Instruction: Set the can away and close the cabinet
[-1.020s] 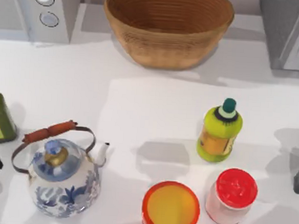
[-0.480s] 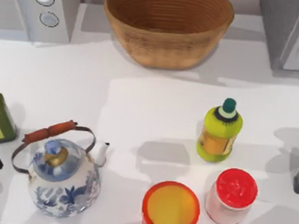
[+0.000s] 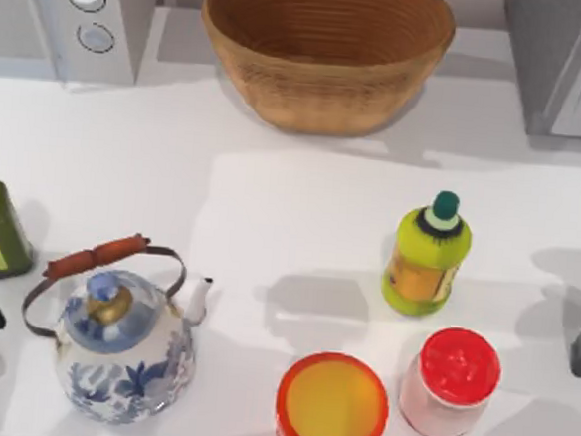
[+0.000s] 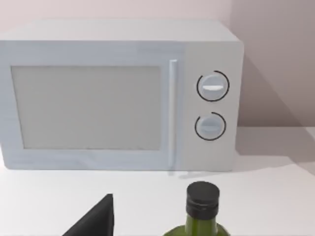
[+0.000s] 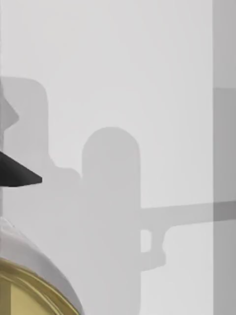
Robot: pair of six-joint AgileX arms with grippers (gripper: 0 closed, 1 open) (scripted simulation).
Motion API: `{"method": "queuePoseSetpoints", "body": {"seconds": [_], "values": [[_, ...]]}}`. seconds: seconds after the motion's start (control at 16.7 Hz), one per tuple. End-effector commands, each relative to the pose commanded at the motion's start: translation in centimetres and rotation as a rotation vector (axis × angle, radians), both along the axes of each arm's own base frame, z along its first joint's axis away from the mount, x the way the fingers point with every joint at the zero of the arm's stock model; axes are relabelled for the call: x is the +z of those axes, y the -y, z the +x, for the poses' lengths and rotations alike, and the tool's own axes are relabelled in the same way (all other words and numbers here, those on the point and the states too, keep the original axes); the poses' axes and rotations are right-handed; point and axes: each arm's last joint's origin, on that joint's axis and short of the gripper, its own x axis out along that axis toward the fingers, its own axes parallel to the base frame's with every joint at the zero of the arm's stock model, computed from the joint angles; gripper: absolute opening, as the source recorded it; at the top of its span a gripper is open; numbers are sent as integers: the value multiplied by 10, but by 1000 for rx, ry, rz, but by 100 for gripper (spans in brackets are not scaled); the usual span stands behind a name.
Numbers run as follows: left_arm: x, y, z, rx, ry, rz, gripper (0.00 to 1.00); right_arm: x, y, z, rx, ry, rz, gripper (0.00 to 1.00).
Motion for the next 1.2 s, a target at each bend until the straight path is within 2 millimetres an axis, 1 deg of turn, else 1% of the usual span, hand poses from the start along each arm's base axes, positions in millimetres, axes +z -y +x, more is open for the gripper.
{"method": "queuePoseSetpoints", "body": {"seconds": [0.06,0.12,0.6,0.72,0.84,0.96,1.2], "values": [[0,0,0,0,0,0,100,0,0,0,0,0,0,2],[0,0,0,0,0,0,100,0,0,0,0,0,0,0],[0,0,0,0,0,0,100,0,1,0,-3,1,0,0],[0,0,0,0,0,0,100,5,1,2,-3,8,-3,0],[0,0,0,0,0,0,100,20,4,7,-9,24,-9,0],[0,0,0,0,0,0,100,41,7,12,-18,27,-8,0],[0,0,0,0,0,0,100,86,7,10,-23,-31,7,0]]}}
